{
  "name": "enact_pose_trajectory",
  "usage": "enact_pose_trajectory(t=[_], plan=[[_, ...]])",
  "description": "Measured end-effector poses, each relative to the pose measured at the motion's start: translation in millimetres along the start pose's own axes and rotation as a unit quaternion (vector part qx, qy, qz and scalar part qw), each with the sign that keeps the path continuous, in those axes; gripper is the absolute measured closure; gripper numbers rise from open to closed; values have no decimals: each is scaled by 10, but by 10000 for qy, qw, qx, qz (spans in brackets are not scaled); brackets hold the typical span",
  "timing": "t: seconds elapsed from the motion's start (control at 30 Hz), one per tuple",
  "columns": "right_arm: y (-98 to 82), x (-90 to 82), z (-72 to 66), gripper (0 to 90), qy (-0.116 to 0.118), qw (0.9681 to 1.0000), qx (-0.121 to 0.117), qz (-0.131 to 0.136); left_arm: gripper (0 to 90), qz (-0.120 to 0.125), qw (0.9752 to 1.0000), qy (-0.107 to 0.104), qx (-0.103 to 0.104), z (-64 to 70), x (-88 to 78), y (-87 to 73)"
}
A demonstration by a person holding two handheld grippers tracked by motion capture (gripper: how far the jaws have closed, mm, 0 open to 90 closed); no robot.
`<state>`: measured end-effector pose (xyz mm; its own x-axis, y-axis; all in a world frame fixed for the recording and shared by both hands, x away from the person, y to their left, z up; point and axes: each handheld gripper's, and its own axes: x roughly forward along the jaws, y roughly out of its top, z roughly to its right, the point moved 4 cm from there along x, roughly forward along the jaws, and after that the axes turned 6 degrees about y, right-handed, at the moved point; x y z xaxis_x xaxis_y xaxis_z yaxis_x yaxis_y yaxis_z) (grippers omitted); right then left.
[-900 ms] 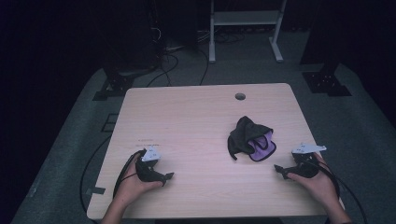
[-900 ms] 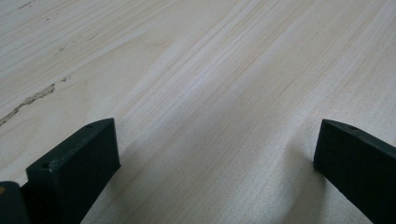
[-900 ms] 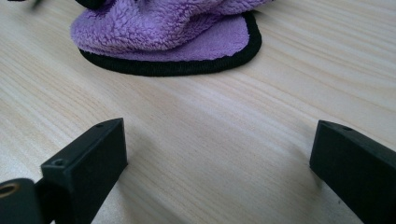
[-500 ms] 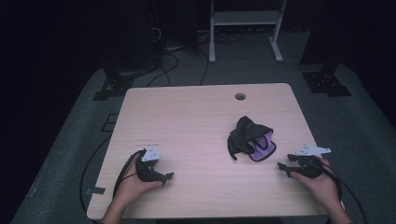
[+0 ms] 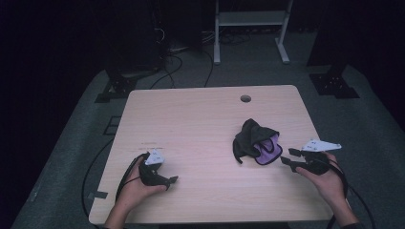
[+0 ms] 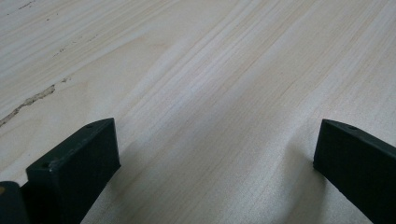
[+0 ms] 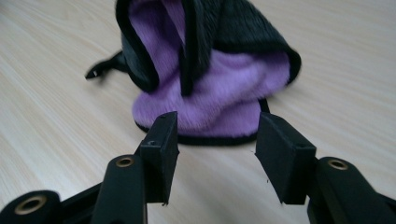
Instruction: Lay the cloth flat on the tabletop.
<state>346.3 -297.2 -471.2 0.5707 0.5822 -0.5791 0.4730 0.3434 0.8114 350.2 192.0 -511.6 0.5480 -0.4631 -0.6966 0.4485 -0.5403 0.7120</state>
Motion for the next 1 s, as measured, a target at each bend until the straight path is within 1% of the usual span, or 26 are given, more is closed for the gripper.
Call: enact_pose_trajectory(t=[0.03, 0.07, 0.13, 0.23, 0.3, 0.43, 0.5, 0.53, 0.6, 0.63, 0.67, 0.8, 0.87, 0.9, 0.97, 1.0], plan=[[76, 34, -22, 484, 72, 9999, -37, 97, 0, 0, 10000, 0, -1, 0, 0, 0], [76, 34, -22, 484, 72, 9999, -37, 97, 0, 0, 10000, 0, -1, 0, 0, 0], [159, 79, -52, 493, 138, 9997, -98, 149, 0, -1, 10000, 0, 3, 0, 0, 0], [202, 106, -68, 503, 173, 9996, -118, 166, 0, -5, 10000, 0, 2, 0, -1, 0], [281, 151, -80, 524, 242, 9994, -127, 206, 0, -15, 10000, -3, 6, 0, -2, -1], [331, 183, -84, 535, 272, 9993, -122, 239, 0, -19, 10000, -2, 9, -1, -3, -2], [397, 218, -85, 551, 282, 9990, -168, 299, 0, -15, 10000, -1, 2, 0, -2, -1], [397, 218, -85, 551, 282, 9990, -168, 299, 0, -15, 10000, -1, 2, 0, -2, -1], [452, 245, -86, 568, 275, 9989, -163, 341, 0, -16, 10000, 3, 3, 0, -2, -1], [473, 256, -82, 583, 283, 9987, -142, 399, 0, -19, 10000, 3, 6, 0, -2, -1], [493, 273, -79, 600, 311, 9987, -90, 396, 0, -18, 10000, 4, 4, 0, -2, -1], [566, 334, -74, 666, 372, 9987, -113, 337, 0, -17, 10000, 4, 3, 0, -2, -1], [578, 347, -73, 679, 382, 9987, -126, 325, 0, -17, 10000, 4, 3, 0, -2, -1], [601, 385, -70, 726, 422, 9986, -76, 315, 0, -17, 10000, 5, 4, 0, -2, -1], [607, 417, -74, 770, 486, 9985, -48, 241, 0, -18, 10000, 5, 4, 0, -2, -1], [607, 417, -74, 770, 486, 9985, -48, 241, 0, -18, 10000, 5, 4, 0, -2, -1]])
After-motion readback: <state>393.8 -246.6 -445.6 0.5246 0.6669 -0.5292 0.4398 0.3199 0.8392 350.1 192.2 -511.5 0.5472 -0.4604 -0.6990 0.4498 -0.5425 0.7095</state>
